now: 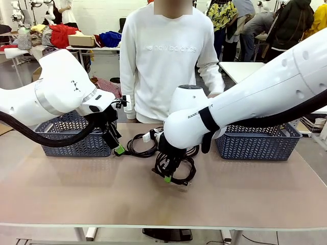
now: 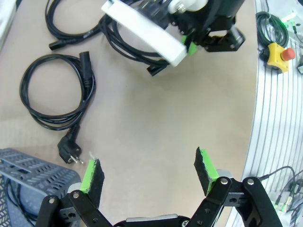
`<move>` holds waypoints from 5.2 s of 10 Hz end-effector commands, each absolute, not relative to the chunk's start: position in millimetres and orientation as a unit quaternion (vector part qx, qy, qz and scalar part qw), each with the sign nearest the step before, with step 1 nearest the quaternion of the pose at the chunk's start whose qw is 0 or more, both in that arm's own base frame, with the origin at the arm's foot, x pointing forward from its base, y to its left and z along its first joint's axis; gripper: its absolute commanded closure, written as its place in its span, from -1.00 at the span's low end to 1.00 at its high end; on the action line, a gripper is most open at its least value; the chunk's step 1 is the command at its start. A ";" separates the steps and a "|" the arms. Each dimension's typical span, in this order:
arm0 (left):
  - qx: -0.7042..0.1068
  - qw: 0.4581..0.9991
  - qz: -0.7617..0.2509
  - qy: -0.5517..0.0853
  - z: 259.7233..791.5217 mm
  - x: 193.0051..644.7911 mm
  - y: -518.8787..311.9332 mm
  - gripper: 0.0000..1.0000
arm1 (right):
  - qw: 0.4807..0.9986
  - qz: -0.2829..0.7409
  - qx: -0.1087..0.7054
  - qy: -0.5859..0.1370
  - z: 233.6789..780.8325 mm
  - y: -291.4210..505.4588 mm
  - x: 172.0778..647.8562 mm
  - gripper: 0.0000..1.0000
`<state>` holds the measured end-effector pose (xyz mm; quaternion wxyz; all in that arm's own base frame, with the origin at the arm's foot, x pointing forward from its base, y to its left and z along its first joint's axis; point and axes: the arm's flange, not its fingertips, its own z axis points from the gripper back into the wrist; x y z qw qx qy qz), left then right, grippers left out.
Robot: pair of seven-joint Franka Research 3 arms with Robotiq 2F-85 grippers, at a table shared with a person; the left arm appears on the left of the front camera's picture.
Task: Organize the cables according to human instructions.
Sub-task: Pick up a bundle of cables and place it in the basket indicated by the human.
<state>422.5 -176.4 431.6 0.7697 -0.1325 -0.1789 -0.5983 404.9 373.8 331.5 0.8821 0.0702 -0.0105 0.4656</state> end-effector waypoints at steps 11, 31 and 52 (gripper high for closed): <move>-0.131 0.770 -0.597 -0.181 433.1 422.5 -175.5 -1.00 | 0.787 0.613 -0.046 -0.060 489.8 199.0 411.6 1.00; -0.131 0.770 -0.597 -0.181 433.1 422.5 -175.5 -1.00 | 0.809 0.585 -0.030 -0.050 490.0 101.0 492.4 0.74; -0.131 0.770 -0.597 -0.181 433.1 422.5 -175.5 -1.00 | 0.765 0.639 -0.039 -0.065 439.5 60.9 580.2 0.25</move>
